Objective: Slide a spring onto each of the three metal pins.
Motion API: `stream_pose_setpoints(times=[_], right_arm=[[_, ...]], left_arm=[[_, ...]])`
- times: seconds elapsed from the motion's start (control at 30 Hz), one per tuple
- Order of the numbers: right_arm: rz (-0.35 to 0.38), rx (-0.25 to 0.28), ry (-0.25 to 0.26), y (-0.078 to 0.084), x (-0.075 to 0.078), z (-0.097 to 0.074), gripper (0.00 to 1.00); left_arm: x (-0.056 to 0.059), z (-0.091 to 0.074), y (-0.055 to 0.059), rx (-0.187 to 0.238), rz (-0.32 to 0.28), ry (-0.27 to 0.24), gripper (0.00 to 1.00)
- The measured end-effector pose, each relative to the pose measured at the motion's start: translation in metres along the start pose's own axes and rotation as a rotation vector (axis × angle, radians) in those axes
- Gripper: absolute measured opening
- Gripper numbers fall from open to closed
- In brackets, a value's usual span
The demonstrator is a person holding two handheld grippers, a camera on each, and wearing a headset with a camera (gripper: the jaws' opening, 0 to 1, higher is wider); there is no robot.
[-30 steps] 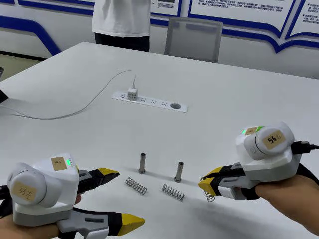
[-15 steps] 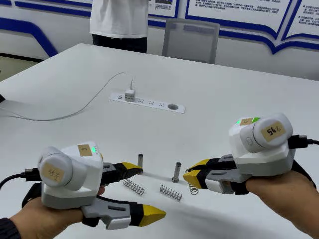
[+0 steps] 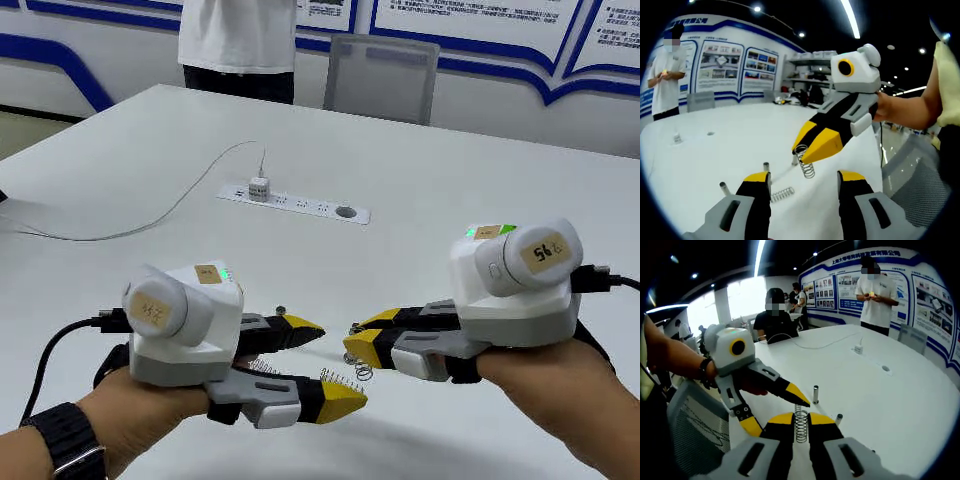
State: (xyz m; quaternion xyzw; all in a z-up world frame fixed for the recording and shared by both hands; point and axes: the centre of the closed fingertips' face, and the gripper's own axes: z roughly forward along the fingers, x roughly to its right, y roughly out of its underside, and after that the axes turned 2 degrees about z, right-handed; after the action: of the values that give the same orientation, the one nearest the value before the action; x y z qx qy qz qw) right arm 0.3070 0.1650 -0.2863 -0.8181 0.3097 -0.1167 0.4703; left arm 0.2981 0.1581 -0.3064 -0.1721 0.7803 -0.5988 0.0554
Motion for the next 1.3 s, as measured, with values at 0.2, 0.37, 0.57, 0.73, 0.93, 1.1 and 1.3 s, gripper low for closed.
stream_pose_setpoints(times=[0.2,0.37,0.57,0.73,0.93,1.1,1.3], right_arm=[[0.018,0.034,-0.014,-0.008,-0.003,0.0,0.12],[0.025,0.045,-0.02,-0.011,-0.005,0.001,0.12],[0.025,0.05,-0.029,-0.011,-0.01,0.002,0.12],[0.022,0.051,-0.035,-0.011,-0.013,0.002,0.12],[0.014,0.043,-0.034,-0.008,-0.013,0.001,0.12],[0.003,0.036,-0.028,-0.005,-0.013,-0.001,0.12],[-0.011,0.027,-0.018,0.0,-0.013,-0.004,0.12]], left_arm=[[-0.002,0.004,-0.001,0.007,-0.023,-0.005,0.47],[0.001,0.006,0.003,-0.003,-0.003,0.0,0.31],[0.005,0.007,0.002,0.01,-0.005,0.009,0.21],[0.006,0.007,-0.001,0.025,-0.012,0.01,0.14],[0.008,0.007,0.001,0.023,0.012,0.005,0.12],[0.007,0.007,0.004,0.018,0.021,-0.001,0.11],[0.007,0.007,0.007,0.014,0.027,-0.008,0.12]])
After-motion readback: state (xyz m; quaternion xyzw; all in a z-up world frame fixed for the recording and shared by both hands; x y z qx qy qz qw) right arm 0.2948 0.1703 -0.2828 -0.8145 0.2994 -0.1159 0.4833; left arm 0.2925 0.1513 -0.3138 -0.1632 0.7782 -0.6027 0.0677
